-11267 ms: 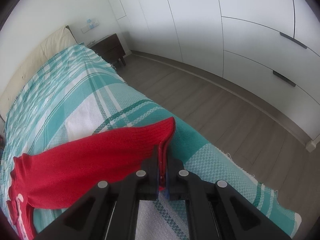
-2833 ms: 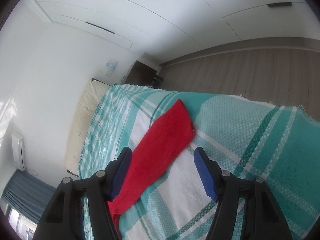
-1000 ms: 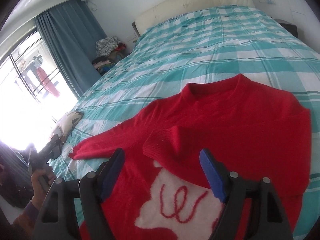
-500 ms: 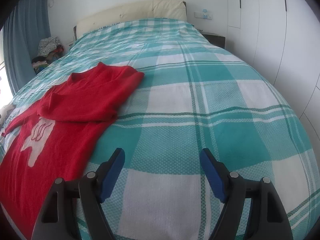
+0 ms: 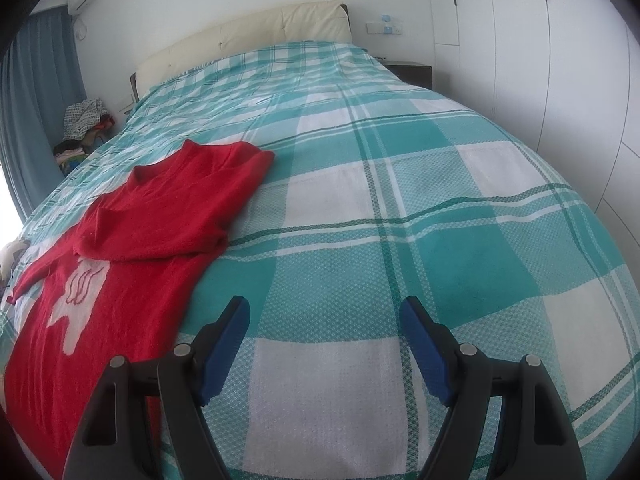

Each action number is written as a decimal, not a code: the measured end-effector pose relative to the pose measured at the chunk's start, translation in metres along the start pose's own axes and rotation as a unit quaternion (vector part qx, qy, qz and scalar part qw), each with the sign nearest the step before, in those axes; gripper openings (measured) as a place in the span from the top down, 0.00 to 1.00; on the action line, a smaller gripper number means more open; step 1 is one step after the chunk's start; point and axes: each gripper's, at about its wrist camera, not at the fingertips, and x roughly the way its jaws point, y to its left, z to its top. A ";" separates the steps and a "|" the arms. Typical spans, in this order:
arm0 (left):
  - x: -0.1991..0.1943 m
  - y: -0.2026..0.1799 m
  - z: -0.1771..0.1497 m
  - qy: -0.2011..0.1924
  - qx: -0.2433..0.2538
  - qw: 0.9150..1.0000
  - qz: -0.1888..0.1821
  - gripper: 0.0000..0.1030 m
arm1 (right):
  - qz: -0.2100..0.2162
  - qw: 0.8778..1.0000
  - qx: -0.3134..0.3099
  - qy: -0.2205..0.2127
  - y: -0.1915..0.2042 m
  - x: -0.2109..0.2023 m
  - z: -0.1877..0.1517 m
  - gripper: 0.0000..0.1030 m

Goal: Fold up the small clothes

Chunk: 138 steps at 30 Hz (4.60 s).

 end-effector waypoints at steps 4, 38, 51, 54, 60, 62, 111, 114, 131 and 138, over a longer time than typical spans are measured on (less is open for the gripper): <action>0.018 0.033 0.003 0.045 -0.066 0.997 -0.004 0.05 | 0.006 1.000 0.023 0.004 -0.008 0.002 0.001 0.25; 0.023 -0.008 -0.008 0.034 0.092 0.994 0.055 0.05 | 0.016 0.999 0.034 -0.004 -0.009 -0.004 0.002 0.25; 0.023 -0.012 -0.010 0.032 0.104 0.992 0.057 0.05 | 0.016 0.999 0.034 -0.004 -0.008 -0.004 0.003 0.25; 0.023 -0.012 -0.010 0.032 0.104 0.992 0.058 0.05 | 0.016 0.999 0.034 -0.004 -0.008 -0.003 0.003 0.25; 0.023 -0.012 -0.009 0.032 0.102 0.993 0.056 0.05 | 0.017 0.999 0.034 -0.004 -0.008 -0.004 0.003 0.25; 0.024 -0.010 -0.008 0.042 0.091 0.994 0.039 0.05 | 0.016 0.999 0.034 -0.004 -0.008 -0.004 0.003 0.25; -0.109 -0.367 -0.208 0.143 0.459 0.832 -0.278 0.23 | 0.049 0.997 0.053 -0.033 -0.013 -0.021 0.013 0.25; -0.097 -0.332 -0.183 0.119 0.453 0.854 -0.229 0.18 | 0.055 0.996 0.062 -0.033 -0.017 -0.020 0.014 0.25; -0.015 -0.140 -0.145 0.095 0.285 0.949 -0.099 0.14 | -0.023 0.999 -0.027 -0.035 0.008 -0.014 0.004 0.25; -0.008 -0.136 -0.143 0.101 0.265 0.954 -0.092 0.12 | -0.037 0.999 -0.016 -0.017 0.005 0.000 -0.004 0.25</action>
